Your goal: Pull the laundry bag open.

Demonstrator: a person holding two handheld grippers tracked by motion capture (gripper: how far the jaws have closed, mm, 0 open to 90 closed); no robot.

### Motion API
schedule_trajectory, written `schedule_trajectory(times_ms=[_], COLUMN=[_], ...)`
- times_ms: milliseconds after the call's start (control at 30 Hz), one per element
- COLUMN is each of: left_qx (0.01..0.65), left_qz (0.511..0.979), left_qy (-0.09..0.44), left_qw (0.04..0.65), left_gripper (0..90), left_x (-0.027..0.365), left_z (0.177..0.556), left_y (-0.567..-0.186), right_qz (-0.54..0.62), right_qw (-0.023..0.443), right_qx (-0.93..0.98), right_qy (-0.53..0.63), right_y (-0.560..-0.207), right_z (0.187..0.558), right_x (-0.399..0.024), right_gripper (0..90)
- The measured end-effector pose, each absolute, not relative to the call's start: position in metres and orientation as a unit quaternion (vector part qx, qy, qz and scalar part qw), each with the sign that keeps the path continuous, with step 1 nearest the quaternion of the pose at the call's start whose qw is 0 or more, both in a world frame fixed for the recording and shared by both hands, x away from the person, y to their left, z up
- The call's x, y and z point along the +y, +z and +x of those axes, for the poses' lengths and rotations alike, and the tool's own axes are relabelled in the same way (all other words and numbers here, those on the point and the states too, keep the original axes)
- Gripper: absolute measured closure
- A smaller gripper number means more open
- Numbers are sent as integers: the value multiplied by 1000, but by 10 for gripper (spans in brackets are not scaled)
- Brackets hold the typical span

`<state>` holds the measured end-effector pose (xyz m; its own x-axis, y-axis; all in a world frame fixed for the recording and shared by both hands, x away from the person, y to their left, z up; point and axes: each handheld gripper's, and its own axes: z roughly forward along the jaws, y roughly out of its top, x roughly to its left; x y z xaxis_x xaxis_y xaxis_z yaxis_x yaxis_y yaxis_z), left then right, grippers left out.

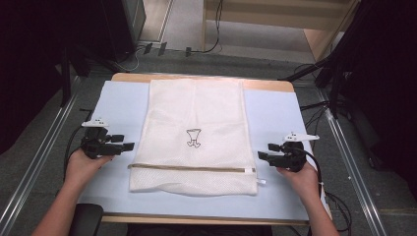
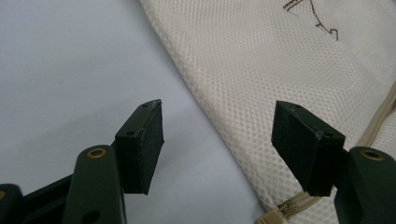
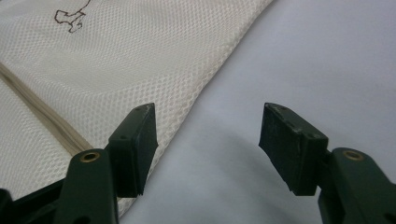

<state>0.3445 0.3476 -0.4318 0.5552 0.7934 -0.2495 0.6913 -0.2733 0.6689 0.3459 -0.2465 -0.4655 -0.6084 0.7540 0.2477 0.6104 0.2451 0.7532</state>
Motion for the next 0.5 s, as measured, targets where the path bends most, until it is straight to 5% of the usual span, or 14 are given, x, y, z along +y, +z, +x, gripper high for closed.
schedule_trajectory(times_ms=[500], left_qx=[475], left_qz=[796], left_qy=[55], left_qw=[371], left_gripper=[324], left_x=[348], left_z=[346], left_y=[-436], right_qz=[442], right_qw=[90], right_qx=[781], right_qy=[431], right_y=[-467], right_z=[347], right_x=[-247], right_gripper=[354])
